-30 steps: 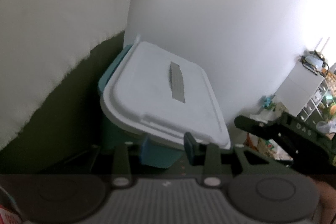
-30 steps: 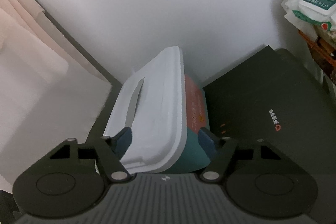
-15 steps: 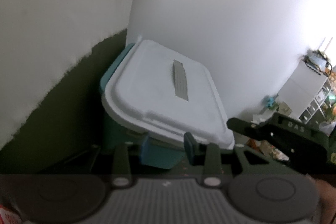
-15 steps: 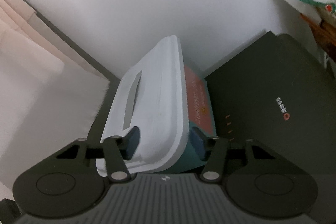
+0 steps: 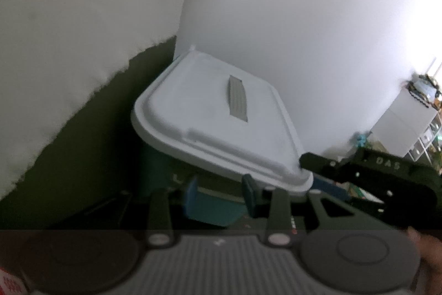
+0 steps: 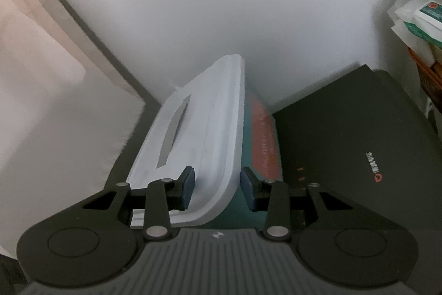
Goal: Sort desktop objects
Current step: 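Press the white lid down onto the bin rim with the right tool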
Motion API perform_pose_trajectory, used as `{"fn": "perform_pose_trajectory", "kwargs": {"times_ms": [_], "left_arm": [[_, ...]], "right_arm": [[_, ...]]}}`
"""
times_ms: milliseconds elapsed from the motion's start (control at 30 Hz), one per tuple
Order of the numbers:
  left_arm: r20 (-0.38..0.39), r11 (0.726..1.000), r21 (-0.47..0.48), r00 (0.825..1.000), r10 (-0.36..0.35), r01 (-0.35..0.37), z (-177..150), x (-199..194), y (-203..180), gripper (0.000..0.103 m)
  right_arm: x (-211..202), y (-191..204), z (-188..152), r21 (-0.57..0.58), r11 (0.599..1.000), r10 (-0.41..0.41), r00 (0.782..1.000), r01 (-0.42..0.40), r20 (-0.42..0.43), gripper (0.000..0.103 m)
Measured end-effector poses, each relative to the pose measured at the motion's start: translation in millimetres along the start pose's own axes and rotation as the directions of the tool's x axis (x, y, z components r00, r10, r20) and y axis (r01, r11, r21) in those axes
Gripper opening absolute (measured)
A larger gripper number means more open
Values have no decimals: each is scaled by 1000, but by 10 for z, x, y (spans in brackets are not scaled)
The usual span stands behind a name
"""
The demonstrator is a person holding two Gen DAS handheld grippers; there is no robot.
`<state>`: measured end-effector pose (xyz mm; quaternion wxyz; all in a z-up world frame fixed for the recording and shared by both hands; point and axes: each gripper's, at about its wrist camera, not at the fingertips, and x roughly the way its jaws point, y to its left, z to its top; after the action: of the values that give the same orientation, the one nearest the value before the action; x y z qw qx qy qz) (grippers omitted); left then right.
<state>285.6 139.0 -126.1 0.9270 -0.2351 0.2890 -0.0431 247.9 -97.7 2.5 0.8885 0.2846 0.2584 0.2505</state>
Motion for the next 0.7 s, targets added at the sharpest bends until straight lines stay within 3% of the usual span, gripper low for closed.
{"fn": "perform_pose_trajectory", "kwargs": {"times_ms": [267, 700], "left_arm": [[34, 999, 44, 999, 8, -9, 42, 165, 32, 39], [16, 999, 35, 1000, 17, -17, 80, 501, -12, 39]], "right_arm": [[48, 7, 44, 2, 1000, -17, 1000, 17, 12, 41], [-83, -96, -63, -1, 1000, -7, 1000, 7, 21, 41]]}}
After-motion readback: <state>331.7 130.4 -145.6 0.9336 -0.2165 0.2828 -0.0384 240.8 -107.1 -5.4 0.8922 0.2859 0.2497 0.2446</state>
